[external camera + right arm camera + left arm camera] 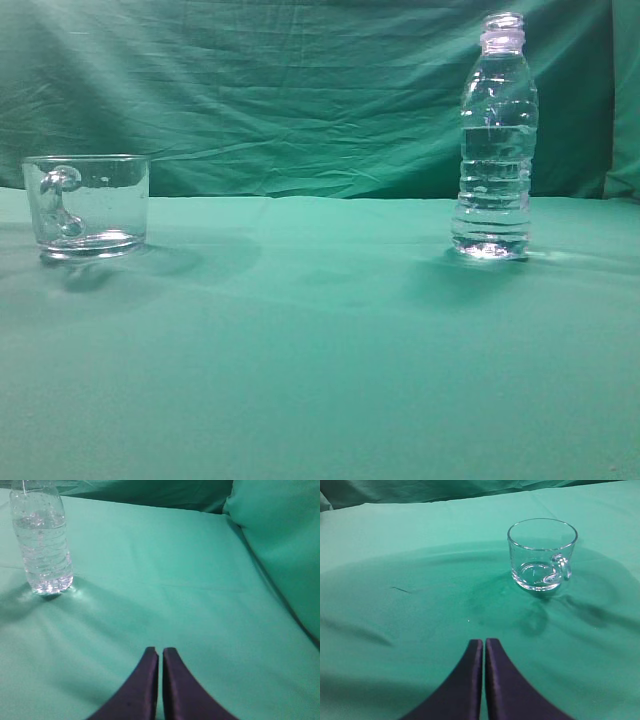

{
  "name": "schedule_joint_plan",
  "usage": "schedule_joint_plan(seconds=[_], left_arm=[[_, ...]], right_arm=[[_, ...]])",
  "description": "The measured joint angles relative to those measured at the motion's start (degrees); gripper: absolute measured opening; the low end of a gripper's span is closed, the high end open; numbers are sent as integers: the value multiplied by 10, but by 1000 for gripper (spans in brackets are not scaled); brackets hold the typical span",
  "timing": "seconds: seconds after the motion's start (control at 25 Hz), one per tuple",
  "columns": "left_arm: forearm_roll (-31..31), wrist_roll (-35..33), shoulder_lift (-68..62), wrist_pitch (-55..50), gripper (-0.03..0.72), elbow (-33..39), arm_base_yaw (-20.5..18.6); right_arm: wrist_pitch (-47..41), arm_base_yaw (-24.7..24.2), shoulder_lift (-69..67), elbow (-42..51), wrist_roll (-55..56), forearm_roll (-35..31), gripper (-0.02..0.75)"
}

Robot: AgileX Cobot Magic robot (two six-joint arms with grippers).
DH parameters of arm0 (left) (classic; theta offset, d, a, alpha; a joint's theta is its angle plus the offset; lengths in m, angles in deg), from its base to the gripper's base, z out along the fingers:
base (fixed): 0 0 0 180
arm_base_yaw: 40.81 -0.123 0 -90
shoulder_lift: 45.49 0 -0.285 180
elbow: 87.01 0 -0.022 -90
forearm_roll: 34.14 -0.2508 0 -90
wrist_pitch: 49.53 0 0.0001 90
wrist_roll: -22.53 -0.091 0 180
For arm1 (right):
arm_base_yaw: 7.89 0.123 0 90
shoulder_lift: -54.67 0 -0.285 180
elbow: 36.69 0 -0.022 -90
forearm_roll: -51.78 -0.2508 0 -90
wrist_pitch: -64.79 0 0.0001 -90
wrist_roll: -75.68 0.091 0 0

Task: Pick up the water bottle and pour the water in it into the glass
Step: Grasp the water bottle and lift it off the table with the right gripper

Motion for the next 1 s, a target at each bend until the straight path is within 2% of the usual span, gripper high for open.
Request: schedule_joint_plan(seconds=[1.0], left_arm=[[0, 0, 0, 0, 0, 0, 0]], right_arm=[[0, 0, 0, 0, 0, 0, 0]])
